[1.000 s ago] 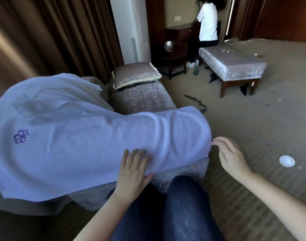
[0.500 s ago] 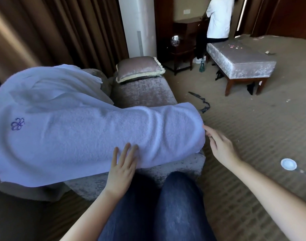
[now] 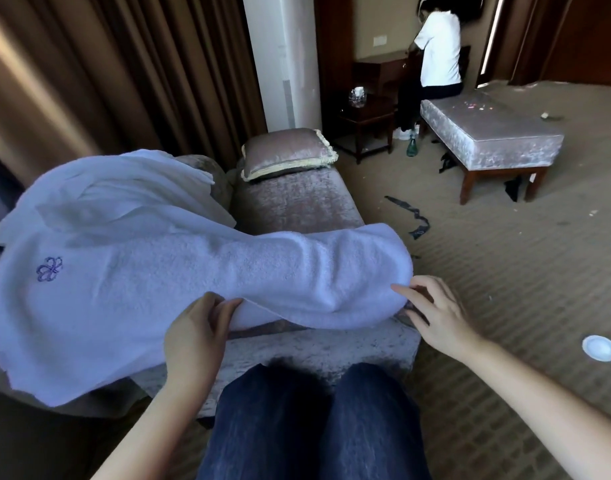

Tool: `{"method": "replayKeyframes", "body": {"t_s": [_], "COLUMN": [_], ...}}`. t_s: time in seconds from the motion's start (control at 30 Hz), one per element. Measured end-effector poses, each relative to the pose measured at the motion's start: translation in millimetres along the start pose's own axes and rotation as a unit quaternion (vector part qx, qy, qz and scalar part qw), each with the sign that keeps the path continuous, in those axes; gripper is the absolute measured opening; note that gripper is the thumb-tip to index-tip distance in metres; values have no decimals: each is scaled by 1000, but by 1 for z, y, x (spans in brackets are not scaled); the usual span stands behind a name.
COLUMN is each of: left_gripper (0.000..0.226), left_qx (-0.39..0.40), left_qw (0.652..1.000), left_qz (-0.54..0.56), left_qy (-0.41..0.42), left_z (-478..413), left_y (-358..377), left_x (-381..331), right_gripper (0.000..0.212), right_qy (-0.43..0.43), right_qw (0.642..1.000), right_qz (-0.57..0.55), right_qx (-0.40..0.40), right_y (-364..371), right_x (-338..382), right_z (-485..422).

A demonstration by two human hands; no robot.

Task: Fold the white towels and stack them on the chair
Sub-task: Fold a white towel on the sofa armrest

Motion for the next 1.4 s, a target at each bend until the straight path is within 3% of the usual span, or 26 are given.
{"method": "replayKeyframes", "body": {"t_s": [0.13, 0.3, 0.4, 0.5, 0.63, 0.73, 0.83, 0.9, 1.07, 1.2, 1.4], "left_gripper": [38, 48, 35, 37, 32, 30, 29, 29, 35, 39, 39], "left_qx": [-17, -12, 19, 49, 69, 84, 102, 113, 160, 192, 208], "left_qw": [996, 988, 989, 990, 989, 987, 987, 987, 982, 973, 949], "left_qz": [-33, -62, -59, -65, -81, -93, -97, -97, -89, -107, -205], "left_qy": [86, 144, 132, 115, 103, 97, 78, 66, 55, 77, 119], "left_z": [-46, -102, -132, -148, -157, -162, -167, -171, -185, -193, -186], "left_y": [-16, -16, -9, 4, 20, 28, 31, 30, 38, 64, 88], "left_x": [-23, -33, -35, -34, -24, -22, -20, -16, -14, -18, -4], "right_gripper": [39, 24, 31, 33, 28, 27, 27, 29, 24, 51, 55], "right_qy": [-21, -28, -72, -94, -74, -49, 46, 172, 309, 370, 406], "right_qw": [997, 994, 992, 987, 982, 985, 996, 977, 921, 915, 911], "right_qz": [72, 58, 83, 108, 113, 126, 5, -109, -237, -160, -23], "right_qx": [-35, -91, -68, -78, -130, -109, -75, -57, -22, 24, 70], "right_y": [-8, -18, -19, -16, -15, -8, -7, -16, -31, -23, -7], "right_x": [3, 1, 7, 14, 16, 13, 6, -4, -36, -47, -53], "right_z": [-12, -25, -39, -41, -46, -52, -50, -54, -72, -90, -101]}}
Point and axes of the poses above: each hand's wrist, its own z-axis away from the middle knuckle, its own y-axis out of the palm, x = y × z, the point moved 4 cm from there along -z, towards the middle knuckle, and after that the axes turned 3 degrees about z, right-handed, at the moved point
